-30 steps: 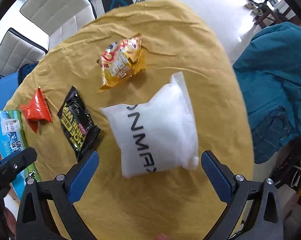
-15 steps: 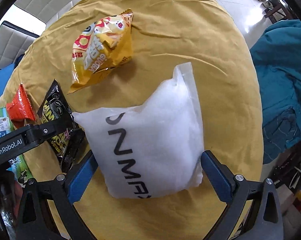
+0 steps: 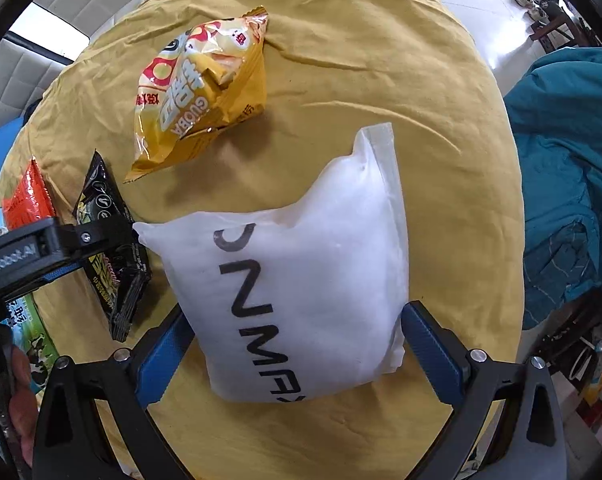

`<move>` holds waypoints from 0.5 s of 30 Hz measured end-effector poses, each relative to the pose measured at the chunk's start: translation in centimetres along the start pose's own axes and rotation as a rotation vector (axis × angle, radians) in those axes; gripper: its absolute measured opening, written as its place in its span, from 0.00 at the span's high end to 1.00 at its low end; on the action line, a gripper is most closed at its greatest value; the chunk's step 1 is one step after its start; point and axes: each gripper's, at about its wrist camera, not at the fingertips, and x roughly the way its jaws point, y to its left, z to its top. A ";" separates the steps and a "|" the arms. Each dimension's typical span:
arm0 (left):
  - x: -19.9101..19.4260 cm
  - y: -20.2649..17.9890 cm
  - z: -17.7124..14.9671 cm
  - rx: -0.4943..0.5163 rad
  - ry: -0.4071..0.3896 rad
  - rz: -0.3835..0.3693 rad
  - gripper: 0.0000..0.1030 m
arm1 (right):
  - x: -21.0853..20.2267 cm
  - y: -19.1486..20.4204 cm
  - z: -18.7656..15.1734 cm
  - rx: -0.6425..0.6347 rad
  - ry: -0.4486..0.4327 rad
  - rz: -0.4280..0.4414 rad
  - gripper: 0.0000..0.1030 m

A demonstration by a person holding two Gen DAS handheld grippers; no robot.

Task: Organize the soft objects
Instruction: 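Grasp the black wipes pack with the left tool while the right tool reaches toward the white pouch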

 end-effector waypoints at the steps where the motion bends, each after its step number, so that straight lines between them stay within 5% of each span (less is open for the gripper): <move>1: 0.0 -0.4 -0.2 0.016 -0.012 0.013 0.40 | 0.1 0.2 0.0 -0.002 0.000 -0.006 0.00; 5: 0.1 -1.4 -2.1 0.107 -0.036 0.057 0.53 | 0.4 0.7 -0.2 -0.010 -0.005 -0.013 0.07; 10: 0.3 -1.1 -6.5 0.197 -0.038 0.144 0.53 | 0.1 1.6 -1.0 -0.047 0.009 -0.024 0.15; 15: 1.1 0.4 -8.8 0.198 -0.049 0.135 0.50 | 1.0 3.1 -1.9 -0.079 0.003 -0.041 0.15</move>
